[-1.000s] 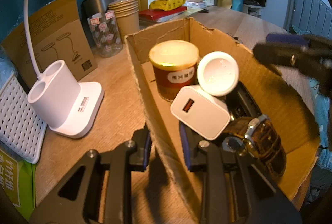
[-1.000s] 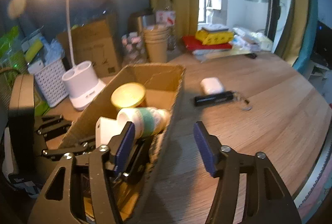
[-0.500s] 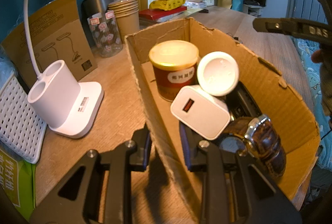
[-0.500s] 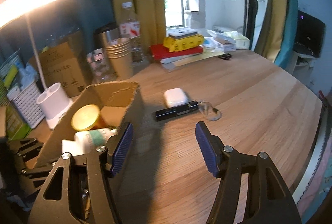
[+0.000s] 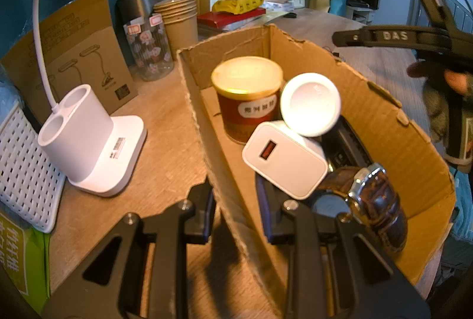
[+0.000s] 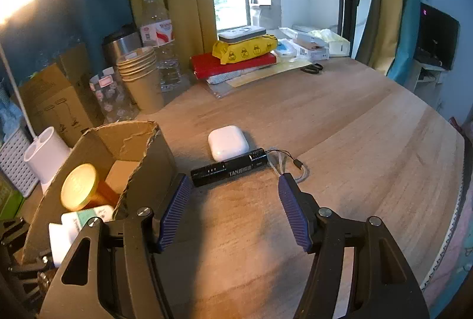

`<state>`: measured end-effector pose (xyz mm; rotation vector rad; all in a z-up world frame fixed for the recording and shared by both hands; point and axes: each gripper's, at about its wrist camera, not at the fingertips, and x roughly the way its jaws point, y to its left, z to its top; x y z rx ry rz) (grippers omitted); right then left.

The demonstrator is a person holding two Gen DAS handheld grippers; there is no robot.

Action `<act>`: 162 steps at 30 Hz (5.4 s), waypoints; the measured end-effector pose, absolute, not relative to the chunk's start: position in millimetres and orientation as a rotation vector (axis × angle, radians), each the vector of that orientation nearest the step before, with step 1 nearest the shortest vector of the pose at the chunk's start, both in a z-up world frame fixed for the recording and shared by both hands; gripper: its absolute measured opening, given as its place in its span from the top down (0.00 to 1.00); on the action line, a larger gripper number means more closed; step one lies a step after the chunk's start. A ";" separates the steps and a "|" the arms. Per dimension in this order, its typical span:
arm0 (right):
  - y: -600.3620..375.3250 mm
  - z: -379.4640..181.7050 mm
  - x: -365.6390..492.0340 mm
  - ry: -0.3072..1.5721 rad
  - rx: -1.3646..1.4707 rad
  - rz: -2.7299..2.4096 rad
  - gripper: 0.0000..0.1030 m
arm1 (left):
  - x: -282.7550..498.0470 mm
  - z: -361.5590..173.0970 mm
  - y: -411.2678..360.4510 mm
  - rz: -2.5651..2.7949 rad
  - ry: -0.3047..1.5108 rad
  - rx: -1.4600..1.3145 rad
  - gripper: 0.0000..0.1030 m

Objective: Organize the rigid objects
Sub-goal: 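Move the right gripper to the black flashlight and close on it, then lift the flashlight with the right gripper and lower it into the box, then open the right gripper, releasing the flashlight, and withdraw it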

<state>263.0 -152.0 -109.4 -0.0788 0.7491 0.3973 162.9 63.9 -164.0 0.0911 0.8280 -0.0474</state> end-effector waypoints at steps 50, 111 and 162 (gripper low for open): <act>-141.0 -157.6 327.8 0.911 -0.122 0.345 0.80 | 163.1 -164.3 63.8 -0.049 0.830 0.089 0.74; -85.7 -38.4 213.2 0.661 -0.143 0.638 0.80 | 163.1 -164.4 64.0 -0.049 0.830 0.089 0.74; -62.7 -89.1 246.9 0.803 -0.158 0.629 0.80 | 164.0 -166.2 63.2 -0.052 0.836 0.085 0.74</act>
